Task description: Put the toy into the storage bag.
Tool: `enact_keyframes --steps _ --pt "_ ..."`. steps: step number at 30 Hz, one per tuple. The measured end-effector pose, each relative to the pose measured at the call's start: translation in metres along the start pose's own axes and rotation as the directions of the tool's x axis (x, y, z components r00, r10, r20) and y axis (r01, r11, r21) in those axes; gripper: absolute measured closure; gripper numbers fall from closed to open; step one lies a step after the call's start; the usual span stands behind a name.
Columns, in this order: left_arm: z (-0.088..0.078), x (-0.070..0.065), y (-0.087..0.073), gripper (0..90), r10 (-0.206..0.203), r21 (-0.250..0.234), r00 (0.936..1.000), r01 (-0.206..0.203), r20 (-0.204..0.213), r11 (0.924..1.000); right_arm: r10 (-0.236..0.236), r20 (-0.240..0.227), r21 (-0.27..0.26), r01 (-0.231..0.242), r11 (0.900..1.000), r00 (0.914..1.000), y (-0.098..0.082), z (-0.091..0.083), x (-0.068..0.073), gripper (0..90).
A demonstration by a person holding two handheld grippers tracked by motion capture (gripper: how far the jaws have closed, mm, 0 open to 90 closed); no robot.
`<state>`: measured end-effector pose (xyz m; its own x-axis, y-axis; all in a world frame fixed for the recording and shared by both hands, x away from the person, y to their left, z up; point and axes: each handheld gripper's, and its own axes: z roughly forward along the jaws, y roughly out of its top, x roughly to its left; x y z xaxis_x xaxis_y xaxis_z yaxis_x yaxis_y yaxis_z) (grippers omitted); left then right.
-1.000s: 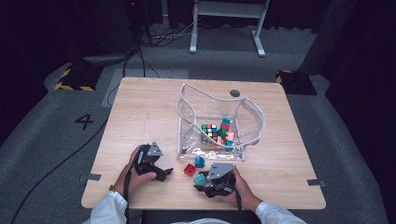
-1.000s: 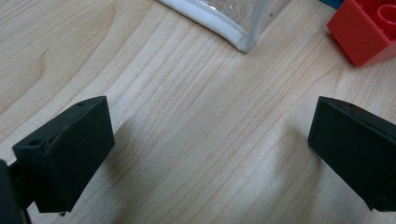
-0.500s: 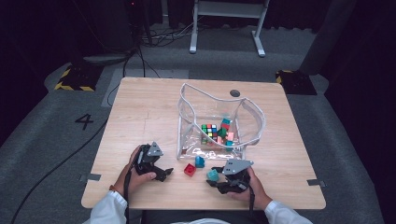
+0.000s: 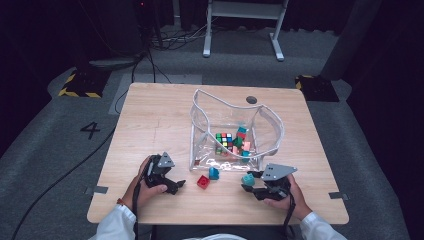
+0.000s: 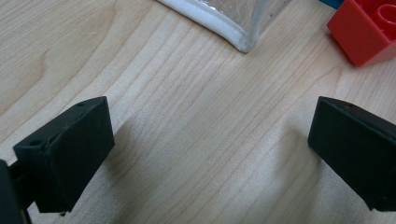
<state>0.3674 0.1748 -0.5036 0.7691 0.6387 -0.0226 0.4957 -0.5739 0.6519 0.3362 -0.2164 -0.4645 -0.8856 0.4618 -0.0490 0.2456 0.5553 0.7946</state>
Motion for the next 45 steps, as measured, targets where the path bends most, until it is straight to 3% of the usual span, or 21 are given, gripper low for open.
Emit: enact_keyframes --steps 7,10,12,17,21,30,31,33,36,38,43,45 --pt "0.000 0.000 0.000 0.4 0.000 0.000 1.0000 0.000 -0.001 1.0000 0.020 0.050 0.007 -0.020 1.000 0.9985 -0.009 -0.027 -0.019 47.8" --pt "0.000 0.000 0.000 0.4 0.000 0.000 1.0000 0.000 -0.001 1.0000 0.063 0.096 0.006 -0.063 0.998 0.9935 -0.017 -0.045 -0.032 47.8" --pt "0.000 0.000 0.000 0.4 0.001 0.000 1.0000 -0.001 -0.001 1.0000 0.069 0.104 0.000 -0.069 0.998 0.9922 -0.018 -0.048 -0.034 47.8" --pt "0.000 0.000 0.000 0.4 -0.004 0.001 1.0000 0.004 0.004 1.0000 0.116 0.173 -0.026 -0.114 0.993 0.9781 -0.024 -0.071 -0.054 47.8" --pt "0.000 0.000 0.000 0.4 -0.005 0.001 1.0000 0.005 0.004 1.0000 0.127 0.206 -0.045 -0.120 0.992 0.9703 -0.019 -0.088 -0.067 47.8" --pt "0.000 0.000 0.000 0.4 -0.005 0.000 1.0000 0.005 0.004 1.0000 0.127 0.281 -0.115 -0.098 0.988 0.9512 0.014 -0.119 -0.098 47.9" --pt "0.000 0.000 0.000 0.4 -0.005 0.000 1.0000 0.005 0.004 1.0000 0.133 0.272 -0.138 -0.098 0.985 0.9530 0.024 -0.125 -0.105 47.9" --pt "0.000 0.000 0.000 0.4 -0.005 0.000 1.0000 0.005 0.004 1.0000 0.132 0.272 -0.144 -0.095 0.985 0.9532 0.028 -0.126 -0.108 47.9" --pt "0.000 0.000 0.000 0.4 -0.005 0.000 1.0000 0.004 0.004 1.0000 0.119 0.289 -0.157 -0.076 0.985 0.9499 0.046 -0.130 -0.117 47.9" --pt "0.000 0.000 0.000 0.4 -0.005 0.000 1.0000 0.005 0.004 1.0000 0.105 0.267 -0.170 -0.061 0.984 0.9579 0.058 -0.132 -0.124 47.9" --pt "0.000 0.000 0.000 0.4 -0.005 0.000 1.0000 0.005 0.004 1.0000 0.073 0.246 -0.163 -0.033 0.986 0.9665 0.086 -0.126 -0.134 47.9" --pt "0.000 0.000 0.000 0.4 -0.005 0.001 1.0000 0.005 0.004 1.0000 0.066 0.257 -0.156 -0.026 0.987 0.9642 0.102 -0.118 -0.142 47.9"
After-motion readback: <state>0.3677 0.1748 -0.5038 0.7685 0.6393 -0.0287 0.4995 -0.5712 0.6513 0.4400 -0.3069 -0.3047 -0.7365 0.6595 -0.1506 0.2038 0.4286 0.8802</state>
